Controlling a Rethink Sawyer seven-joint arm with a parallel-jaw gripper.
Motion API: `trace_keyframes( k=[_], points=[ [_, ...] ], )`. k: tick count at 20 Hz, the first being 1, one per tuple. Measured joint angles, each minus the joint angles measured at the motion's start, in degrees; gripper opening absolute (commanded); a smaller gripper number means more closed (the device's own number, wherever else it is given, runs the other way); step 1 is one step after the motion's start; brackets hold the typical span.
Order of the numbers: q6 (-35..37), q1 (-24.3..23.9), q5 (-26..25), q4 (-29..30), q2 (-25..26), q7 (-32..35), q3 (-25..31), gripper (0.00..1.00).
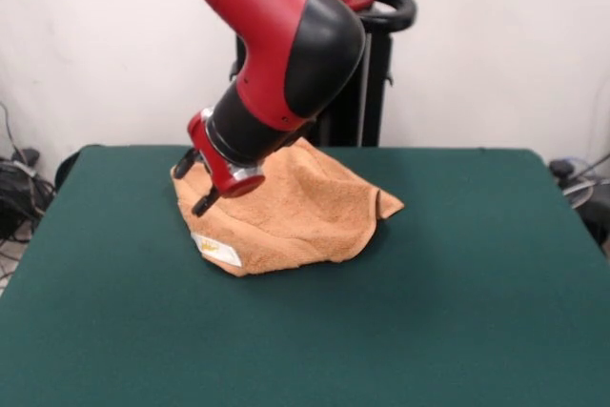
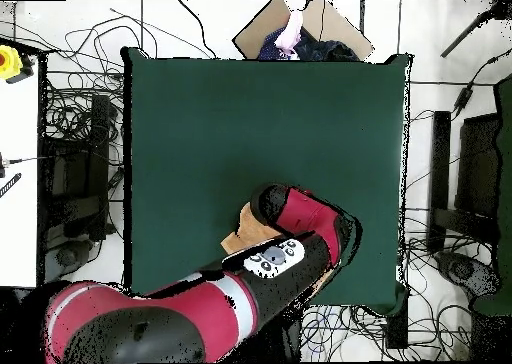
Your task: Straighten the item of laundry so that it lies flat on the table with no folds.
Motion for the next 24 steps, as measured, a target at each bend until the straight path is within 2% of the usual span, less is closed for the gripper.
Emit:
trace_keyframes(
  k=[8,17,24],
  points=[
    [0.8,0.4,0.1,-0.7,0.8,0.0,-1.2,1.0],
    [-2.0,-3.1,0.1,-1.1,-0.9,0.0,3.1,1.0],
    [-2.9,-3.1,0.1,-2.1,-0.2,0.0,3.4,1.0]
  ],
)
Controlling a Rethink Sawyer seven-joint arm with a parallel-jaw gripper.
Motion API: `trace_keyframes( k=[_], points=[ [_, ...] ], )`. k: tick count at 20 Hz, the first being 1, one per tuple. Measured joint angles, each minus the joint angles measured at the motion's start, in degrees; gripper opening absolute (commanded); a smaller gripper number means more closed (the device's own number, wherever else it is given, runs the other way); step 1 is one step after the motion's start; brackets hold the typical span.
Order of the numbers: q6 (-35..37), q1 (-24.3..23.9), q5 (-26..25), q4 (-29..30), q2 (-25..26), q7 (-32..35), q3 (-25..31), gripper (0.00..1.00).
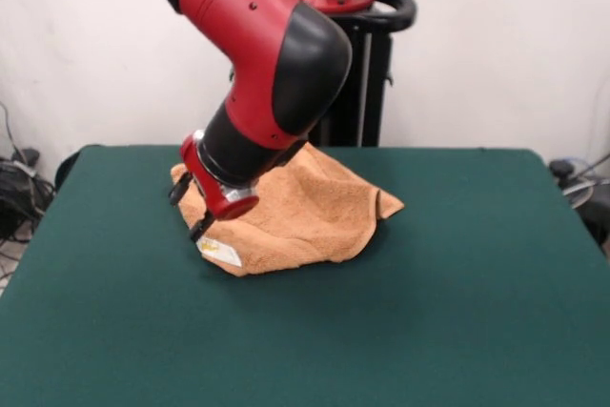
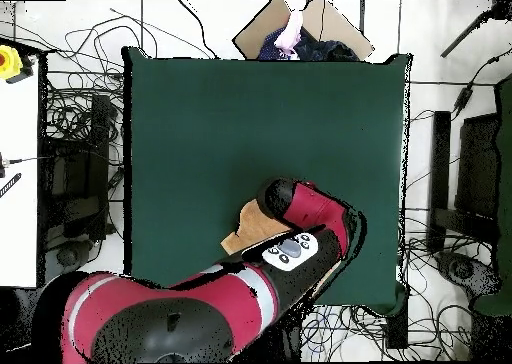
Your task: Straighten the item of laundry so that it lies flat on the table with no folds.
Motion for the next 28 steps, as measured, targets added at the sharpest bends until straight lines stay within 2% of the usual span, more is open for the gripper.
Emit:
trace_keyframes(
  k=[10,17,22,28],
  points=[
    [0.0,1.5,1.2,-2.9,3.1,0.0,0.0,1.0],
    [0.0,3.5,8.8,-2.9,5.6,2.7,0.0,1.0],
    [0.0,4.5,13.5,-2.9,6.2,7.4,0.0,1.0],
    [0.0,4.8,15.4,-2.9,6.3,10.6,0.0,1.0]
  ],
)
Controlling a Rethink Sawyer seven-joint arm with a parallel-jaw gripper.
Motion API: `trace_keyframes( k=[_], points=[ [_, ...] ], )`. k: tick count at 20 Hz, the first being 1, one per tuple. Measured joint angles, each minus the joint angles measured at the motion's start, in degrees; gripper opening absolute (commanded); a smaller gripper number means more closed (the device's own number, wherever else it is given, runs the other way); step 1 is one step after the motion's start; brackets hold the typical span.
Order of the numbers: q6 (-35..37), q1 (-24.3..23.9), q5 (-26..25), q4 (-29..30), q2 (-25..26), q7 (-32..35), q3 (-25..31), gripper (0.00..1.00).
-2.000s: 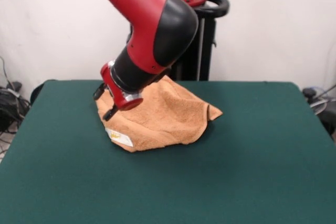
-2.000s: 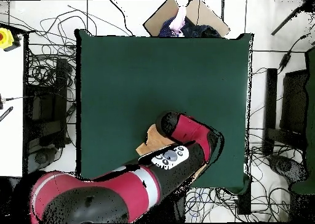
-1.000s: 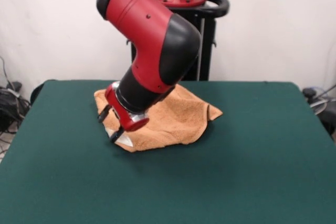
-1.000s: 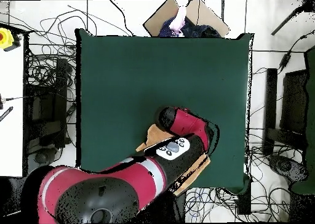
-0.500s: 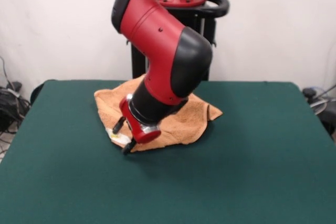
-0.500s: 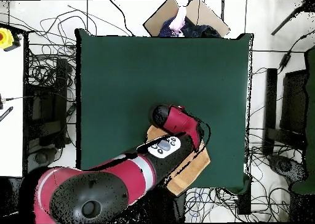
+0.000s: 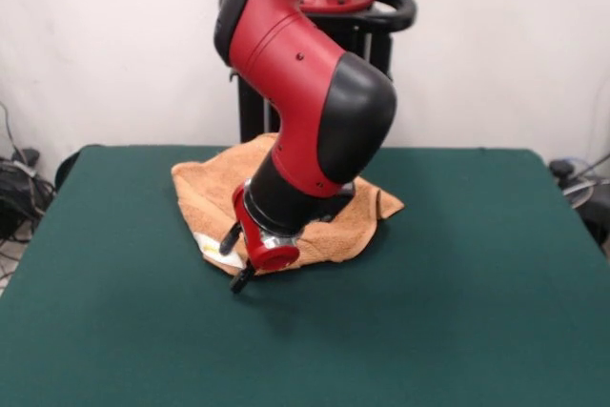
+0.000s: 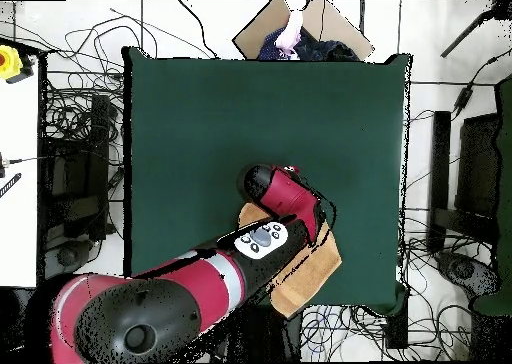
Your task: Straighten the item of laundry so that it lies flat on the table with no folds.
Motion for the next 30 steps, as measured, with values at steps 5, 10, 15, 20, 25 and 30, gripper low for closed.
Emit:
trace_keyframes(
  k=[5,10,15,20,25,30],
  points=[
    [0.0,0.2,0.1,0.1,0.1,0.7,0.0,1.0],
    [0.0,0.3,0.1,0.1,0.2,0.7,-0.3,1.0],
    [0.8,0.2,-1.2,0.1,0.1,0.7,-1.2,1.0],
    [4.0,-0.3,-3.9,0.1,-0.5,0.7,-1.2,1.0],
    [5.8,-1.0,-5.6,0.1,-0.6,0.7,-1.1,1.0],
    [5.8,-1.8,-6.9,0.1,-0.6,0.7,-1.2,1.0]
  ],
)
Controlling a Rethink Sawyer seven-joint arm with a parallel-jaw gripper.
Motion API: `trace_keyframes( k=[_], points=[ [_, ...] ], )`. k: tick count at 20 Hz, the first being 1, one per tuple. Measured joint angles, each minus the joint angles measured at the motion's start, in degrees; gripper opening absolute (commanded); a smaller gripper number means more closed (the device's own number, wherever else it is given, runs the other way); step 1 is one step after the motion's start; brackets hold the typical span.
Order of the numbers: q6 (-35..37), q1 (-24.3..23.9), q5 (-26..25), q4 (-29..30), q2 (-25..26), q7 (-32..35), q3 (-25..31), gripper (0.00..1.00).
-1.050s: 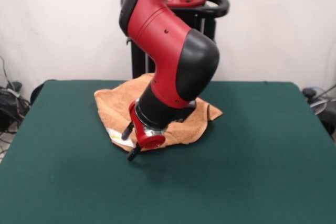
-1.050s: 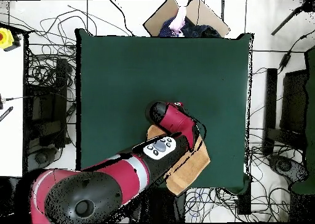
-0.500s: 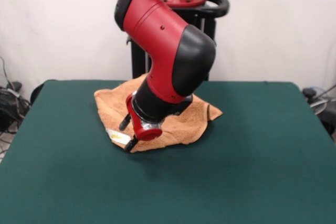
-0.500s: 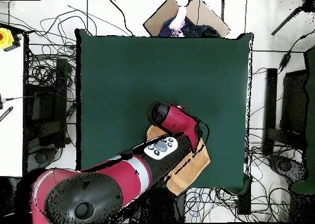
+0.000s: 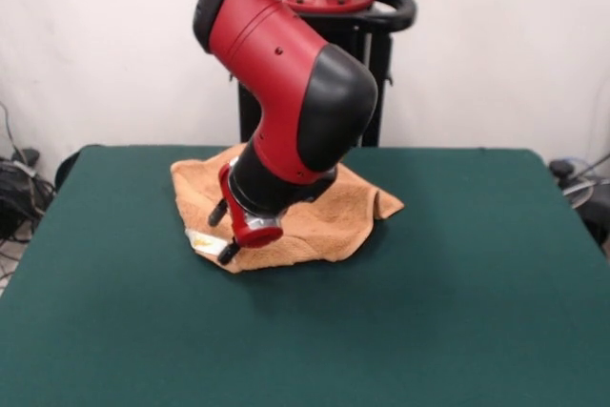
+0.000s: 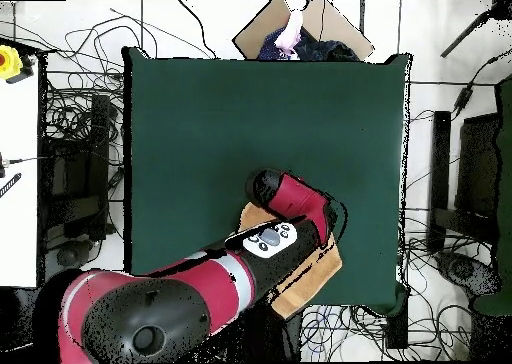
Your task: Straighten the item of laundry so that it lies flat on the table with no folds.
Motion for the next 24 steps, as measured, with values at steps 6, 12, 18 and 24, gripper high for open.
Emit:
trace_keyframes(
  k=[6,12,18,24],
  points=[
    [0.0,0.2,-1.2,0.0,0.3,0.0,-0.2,0.0],
    [0.0,0.9,-1.2,0.0,1.7,0.0,-1.4,0.0],
    [0.0,1.0,-1.2,0.0,2.2,0.0,-1.9,0.0],
    [0.0,1.0,-1.2,0.0,1.9,0.0,-1.9,0.0]
  ],
)
